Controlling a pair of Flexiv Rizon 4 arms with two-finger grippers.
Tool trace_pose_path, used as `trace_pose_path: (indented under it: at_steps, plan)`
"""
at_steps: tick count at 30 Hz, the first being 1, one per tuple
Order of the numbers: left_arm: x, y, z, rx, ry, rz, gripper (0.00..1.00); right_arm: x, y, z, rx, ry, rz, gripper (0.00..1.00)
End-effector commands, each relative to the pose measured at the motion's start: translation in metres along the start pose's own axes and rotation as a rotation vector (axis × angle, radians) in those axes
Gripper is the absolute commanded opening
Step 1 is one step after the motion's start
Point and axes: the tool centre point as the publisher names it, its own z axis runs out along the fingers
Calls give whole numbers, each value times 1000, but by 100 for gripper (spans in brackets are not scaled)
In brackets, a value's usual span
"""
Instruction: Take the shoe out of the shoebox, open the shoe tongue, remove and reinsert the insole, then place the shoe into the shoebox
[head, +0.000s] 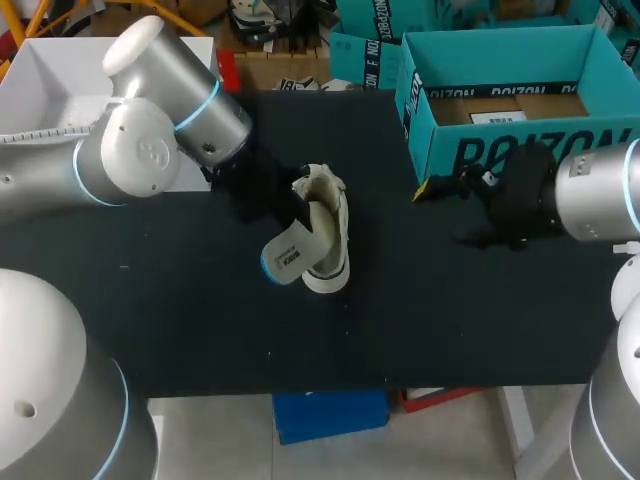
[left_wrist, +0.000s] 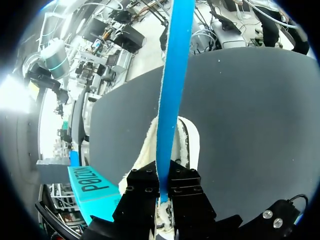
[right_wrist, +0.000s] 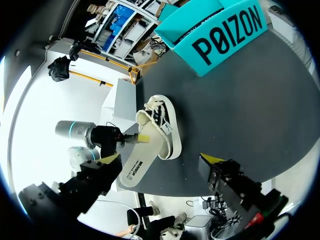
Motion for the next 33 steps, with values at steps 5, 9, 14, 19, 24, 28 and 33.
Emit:
trace_pose_path:
  at_steps: [5, 9, 14, 19, 24, 28, 33]
  plan:
    - [-1, 12, 14, -51, -16, -8, 0, 1, -1, 1, -2, -4, 1, 100]
    - [-7, 19, 14, -73, -15, -6, 0, 1, -1, 1, -2, -4, 1, 100]
    - [-17, 26, 14, -93, -10, 10, 0, 1, -1, 1, -2, -4, 1, 100]
    - [-31, 23, 6, -90, -24, 35, 0, 1, -1, 1, -2, -4, 1, 100]
    - [-29, 24, 5, -78, -1, 52, 0, 1, -1, 1, -2, -4, 1, 100]
    - [-23, 31, 9, -69, 21, 48, 0, 1, -1, 1, -2, -4, 1, 100]
    - [-27, 39, 12, -63, 31, 57, 0, 1, -1, 1, -2, -4, 1, 100]
